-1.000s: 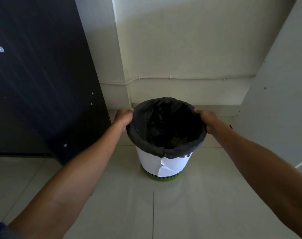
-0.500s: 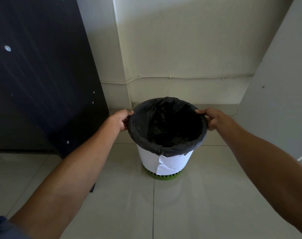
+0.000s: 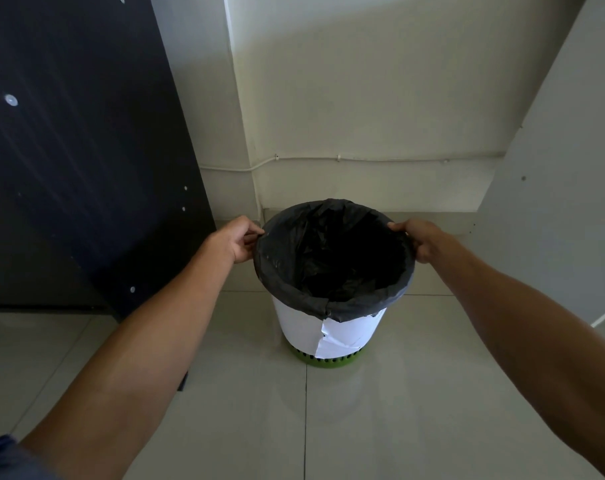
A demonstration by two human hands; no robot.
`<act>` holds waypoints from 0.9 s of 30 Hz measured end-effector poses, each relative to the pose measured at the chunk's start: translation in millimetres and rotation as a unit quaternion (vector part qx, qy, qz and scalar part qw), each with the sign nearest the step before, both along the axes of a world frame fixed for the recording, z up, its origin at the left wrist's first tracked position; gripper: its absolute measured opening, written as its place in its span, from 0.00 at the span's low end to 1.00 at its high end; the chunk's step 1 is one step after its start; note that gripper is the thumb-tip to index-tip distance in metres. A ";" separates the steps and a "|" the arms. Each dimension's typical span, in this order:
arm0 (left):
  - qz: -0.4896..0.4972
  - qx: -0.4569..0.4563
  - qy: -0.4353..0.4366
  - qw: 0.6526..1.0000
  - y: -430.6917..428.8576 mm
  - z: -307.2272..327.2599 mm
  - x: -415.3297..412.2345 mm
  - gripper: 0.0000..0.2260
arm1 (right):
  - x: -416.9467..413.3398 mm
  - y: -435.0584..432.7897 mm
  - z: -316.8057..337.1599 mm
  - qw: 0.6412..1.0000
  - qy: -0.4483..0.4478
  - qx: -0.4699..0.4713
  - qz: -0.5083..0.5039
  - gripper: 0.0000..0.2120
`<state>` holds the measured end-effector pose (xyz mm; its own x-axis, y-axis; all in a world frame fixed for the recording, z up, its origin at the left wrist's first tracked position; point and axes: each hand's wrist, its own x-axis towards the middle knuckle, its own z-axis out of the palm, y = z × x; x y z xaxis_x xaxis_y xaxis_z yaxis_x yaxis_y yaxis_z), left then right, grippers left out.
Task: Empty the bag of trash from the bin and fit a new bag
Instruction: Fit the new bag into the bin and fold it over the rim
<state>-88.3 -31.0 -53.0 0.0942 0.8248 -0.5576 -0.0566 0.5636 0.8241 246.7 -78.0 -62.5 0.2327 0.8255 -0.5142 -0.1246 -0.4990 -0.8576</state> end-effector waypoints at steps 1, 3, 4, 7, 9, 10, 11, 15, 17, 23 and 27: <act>-0.002 0.000 0.008 1.000 0.9 1.1 3.4 0.02 | -0.7 1.5 -1.1 1.000 -0.015 0.010 -0.012 0.05; -0.004 -0.009 0.018 1.000 0.5 2.2 9.9 0.03 | -2.0 5.3 -5.9 0.997 -0.055 0.037 -0.050 0.10; -0.006 -0.019 0.015 1.000 -0.3 2.2 13.2 0.05 | -3.3 6.6 -8.1 0.994 -0.074 0.053 -0.067 0.11; -0.012 -0.039 0.025 0.999 -2.1 4.9 17.8 0.07 | -7.1 11.4 -18.0 0.976 -0.182 0.085 -0.089 0.12; -0.004 -0.032 0.034 0.999 -2.3 6.8 16.8 0.07 | -9.6 12.3 -21.7 0.954 -0.274 0.103 -0.072 0.13; -0.002 -0.024 0.036 0.999 -1.3 6.5 16.2 0.06 | -9.8 13.2 -22.9 0.940 -0.317 0.113 -0.058 0.14; -0.003 -0.017 0.041 0.999 -0.1 5.8 15.2 0.05 | -9.4 14.0 -23.8 0.927 -0.352 0.120 -0.042 0.15; -0.013 -0.005 0.048 0.999 6.7 -1.2 5.4 0.05 | -5.3 17.1 -24.8 0.893 -0.428 0.136 0.036 0.19; -0.012 -0.005 0.060 0.998 8.9 -4.4 4.9 0.07 | -1.6 19.6 -27.7 0.869 -0.464 0.145 0.095 0.18; -0.045 0.024 0.092 0.994 7.8 2.3 26.6 0.11 | -1.1 20.6 -29.0 0.805 -0.543 0.178 0.158 0.14; -0.032 -0.007 0.079 0.996 15.6 -3.6 18.2 0.10 | 0.5 25.3 -28.7 0.799 -0.544 0.170 0.190 0.14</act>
<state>-70.1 -15.4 -56.7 0.0558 0.8122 -0.5807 0.1095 0.5732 0.8121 247.3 -52.7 -91.2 0.0888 0.9918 0.0918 0.8929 -0.0384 -0.4485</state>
